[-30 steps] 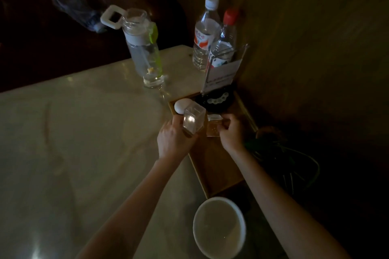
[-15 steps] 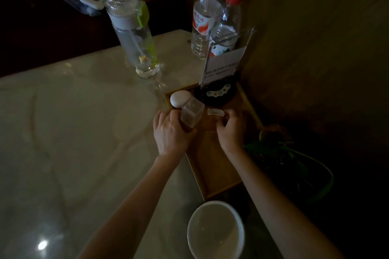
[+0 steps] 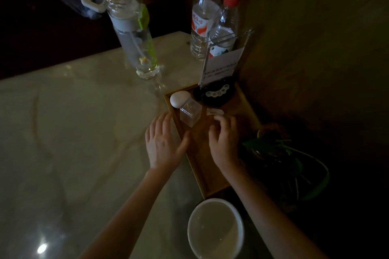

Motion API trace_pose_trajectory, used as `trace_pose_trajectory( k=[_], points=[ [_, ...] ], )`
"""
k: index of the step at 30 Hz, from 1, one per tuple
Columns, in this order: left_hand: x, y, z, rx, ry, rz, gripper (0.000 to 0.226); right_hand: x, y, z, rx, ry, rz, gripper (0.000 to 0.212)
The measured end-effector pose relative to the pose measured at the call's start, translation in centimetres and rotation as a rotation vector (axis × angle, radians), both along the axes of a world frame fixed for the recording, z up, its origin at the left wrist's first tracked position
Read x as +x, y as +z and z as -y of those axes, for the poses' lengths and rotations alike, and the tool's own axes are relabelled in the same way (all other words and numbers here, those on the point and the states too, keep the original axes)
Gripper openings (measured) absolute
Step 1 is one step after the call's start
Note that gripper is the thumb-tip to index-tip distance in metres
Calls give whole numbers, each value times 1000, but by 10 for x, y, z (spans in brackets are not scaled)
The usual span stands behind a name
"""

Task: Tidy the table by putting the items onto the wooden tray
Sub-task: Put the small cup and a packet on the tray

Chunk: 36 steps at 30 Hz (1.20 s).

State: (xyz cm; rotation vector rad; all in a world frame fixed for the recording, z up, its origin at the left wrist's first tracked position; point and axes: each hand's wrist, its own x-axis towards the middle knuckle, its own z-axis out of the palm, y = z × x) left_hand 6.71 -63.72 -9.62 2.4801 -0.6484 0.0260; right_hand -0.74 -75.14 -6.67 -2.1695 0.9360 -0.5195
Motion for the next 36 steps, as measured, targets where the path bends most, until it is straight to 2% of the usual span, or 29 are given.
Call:
trace_pose_trajectory(
  k=[6, 9, 16, 28, 36],
  points=[
    [-7, -18, -36, 201, -26, -90, 75, -10, -8, -18, 9, 164, -139, 43],
    [-7, -25, -37, 303, -41, -90, 76, -11, -7, -17, -8, 217, -281, 50],
    [-6, -26, -37, 304, -31, -75, 75, -16, -8, -12, -150, 223, -437, 51],
    [-5, -26, -37, 264, -15, -73, 72, -8, 4, 2, 98, 96, -254, 51],
    [-5, -28, -37, 218, 0, -78, 70, 11, 4, 19, 190, -27, -297, 59]
  ],
)
